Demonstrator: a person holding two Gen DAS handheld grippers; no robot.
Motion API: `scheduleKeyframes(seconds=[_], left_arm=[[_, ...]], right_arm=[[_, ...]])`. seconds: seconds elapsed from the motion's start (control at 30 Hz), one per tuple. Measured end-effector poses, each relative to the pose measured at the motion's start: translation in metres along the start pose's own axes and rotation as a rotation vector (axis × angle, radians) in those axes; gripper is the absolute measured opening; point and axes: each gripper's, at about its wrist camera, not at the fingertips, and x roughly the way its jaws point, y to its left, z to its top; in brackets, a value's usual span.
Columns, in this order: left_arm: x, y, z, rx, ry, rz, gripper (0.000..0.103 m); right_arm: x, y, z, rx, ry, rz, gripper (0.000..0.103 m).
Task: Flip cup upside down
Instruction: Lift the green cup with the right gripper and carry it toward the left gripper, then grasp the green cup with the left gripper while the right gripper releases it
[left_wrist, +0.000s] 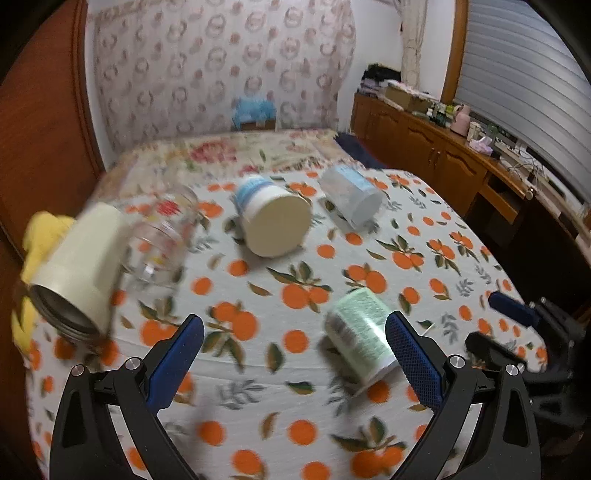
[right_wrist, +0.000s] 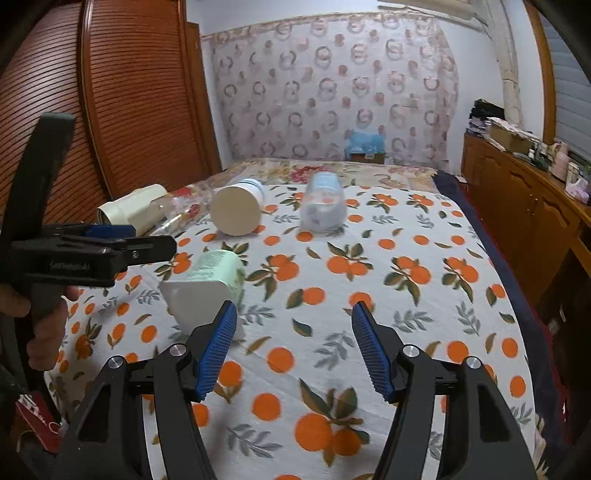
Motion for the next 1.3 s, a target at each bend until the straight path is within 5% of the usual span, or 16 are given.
scheduleKeyframes(seconds=[0.33, 0.63, 1.07, 1.2, 1.3], left_arm=[[0.041, -0.015, 0.017, -0.08, 0.19, -0.051, 0.077], [0.06, -0.022, 0.022, -0.142, 0.318, -0.076, 0.074], [0.079, -0.015, 0.026, -0.238, 0.407, -0.117, 0.073], [0.083, -0.014, 0.023, -0.252, 0.427, -0.127, 0.056], [0.08, -0.014, 0.024, -0.243, 0.408, -0.128, 0.053]], right_arm=[[0.016, -0.018, -0.011, 0.045, 0.004, -0.03, 0.067], [0.015, -0.014, -0.014, 0.027, -0.001, -0.044, 0.067], [0.014, -0.014, -0.014, 0.028, -0.004, -0.043, 0.067], [0.014, -0.014, -0.014, 0.027, -0.003, -0.044, 0.067], [0.014, -0.015, -0.014, 0.027, -0.004, -0.042, 0.067]])
